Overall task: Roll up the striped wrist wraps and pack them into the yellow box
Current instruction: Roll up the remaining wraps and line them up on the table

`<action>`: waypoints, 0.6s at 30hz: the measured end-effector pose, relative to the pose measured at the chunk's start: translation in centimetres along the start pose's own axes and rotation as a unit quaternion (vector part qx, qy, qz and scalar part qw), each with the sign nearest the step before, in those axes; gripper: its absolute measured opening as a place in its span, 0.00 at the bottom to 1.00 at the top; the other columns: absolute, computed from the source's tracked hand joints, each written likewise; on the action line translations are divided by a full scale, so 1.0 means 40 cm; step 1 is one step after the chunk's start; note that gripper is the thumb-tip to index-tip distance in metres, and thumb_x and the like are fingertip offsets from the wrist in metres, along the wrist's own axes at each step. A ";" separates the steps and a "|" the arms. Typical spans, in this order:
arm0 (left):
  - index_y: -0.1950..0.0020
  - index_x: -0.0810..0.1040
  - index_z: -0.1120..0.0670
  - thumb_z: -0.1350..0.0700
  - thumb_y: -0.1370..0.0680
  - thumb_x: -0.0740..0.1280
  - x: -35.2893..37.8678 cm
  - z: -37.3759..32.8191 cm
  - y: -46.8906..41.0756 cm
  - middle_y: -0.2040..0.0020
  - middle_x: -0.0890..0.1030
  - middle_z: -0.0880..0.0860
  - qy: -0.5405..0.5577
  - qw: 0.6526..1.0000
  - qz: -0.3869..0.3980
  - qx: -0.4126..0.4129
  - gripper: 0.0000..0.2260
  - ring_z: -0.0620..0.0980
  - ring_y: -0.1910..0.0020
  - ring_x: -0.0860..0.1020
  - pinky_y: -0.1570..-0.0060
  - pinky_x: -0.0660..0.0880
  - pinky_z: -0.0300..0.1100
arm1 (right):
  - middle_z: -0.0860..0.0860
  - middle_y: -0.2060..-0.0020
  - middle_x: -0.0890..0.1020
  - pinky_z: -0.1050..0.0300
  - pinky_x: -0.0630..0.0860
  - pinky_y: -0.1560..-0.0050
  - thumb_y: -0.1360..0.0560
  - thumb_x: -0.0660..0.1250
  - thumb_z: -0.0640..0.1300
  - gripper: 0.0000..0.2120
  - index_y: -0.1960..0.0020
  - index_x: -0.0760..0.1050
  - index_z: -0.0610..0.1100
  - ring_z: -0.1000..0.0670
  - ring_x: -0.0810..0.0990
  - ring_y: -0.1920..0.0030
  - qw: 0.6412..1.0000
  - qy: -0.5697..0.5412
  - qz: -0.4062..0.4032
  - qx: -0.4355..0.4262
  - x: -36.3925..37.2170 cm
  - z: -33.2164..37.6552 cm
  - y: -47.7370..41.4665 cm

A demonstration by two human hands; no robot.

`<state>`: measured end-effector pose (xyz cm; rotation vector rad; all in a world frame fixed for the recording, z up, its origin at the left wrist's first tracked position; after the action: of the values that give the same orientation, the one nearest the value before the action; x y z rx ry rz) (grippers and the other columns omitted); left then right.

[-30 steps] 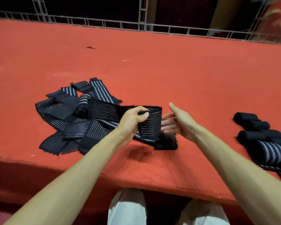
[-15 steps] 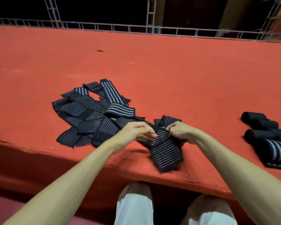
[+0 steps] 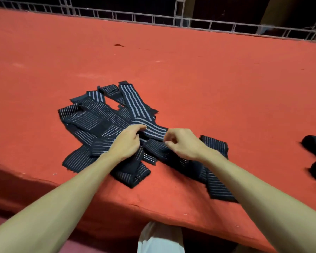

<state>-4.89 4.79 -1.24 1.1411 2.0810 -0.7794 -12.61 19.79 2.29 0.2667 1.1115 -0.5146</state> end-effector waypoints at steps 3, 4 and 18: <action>0.32 0.73 0.55 0.69 0.22 0.54 0.033 0.055 0.002 0.35 0.78 0.52 0.051 0.998 -0.007 -0.022 0.21 0.49 0.33 0.73 0.31 0.63 0.38 | 0.49 0.51 0.82 0.61 0.69 0.49 0.20 0.62 0.43 0.12 0.39 0.78 0.46 0.50 0.76 0.53 0.998 -0.023 0.053 -0.034 0.092 0.032 -0.062; 0.32 0.72 0.53 0.67 0.21 0.54 0.045 0.076 0.005 0.35 0.77 0.51 0.044 0.999 -0.009 -0.024 0.21 0.48 0.33 0.73 0.31 0.64 0.40 | 0.49 0.48 0.82 0.62 0.68 0.48 0.19 0.61 0.44 0.13 0.37 0.77 0.47 0.50 0.78 0.49 0.997 -0.031 0.062 -0.034 0.121 0.030 -0.084; 0.35 0.77 0.47 0.60 0.21 0.56 0.062 0.061 0.001 0.32 0.74 0.43 -0.048 0.998 -0.033 0.033 0.18 0.42 0.31 0.68 0.28 0.62 0.42 | 0.55 0.72 0.74 0.57 0.69 0.63 0.31 0.71 0.43 0.08 0.58 0.73 0.52 0.57 0.71 0.70 0.981 -0.167 -0.087 0.041 0.142 -0.057 -0.085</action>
<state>-5.31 4.22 -4.65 1.0540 2.0351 -0.9233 -14.21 16.43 -3.64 0.1478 0.7912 -0.7333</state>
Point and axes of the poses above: each hand's wrist, its own y-axis away from the middle knuckle, its own x-axis out of the palm, z = x × y, the point moved 8 cm from there along -y, towards the middle knuckle
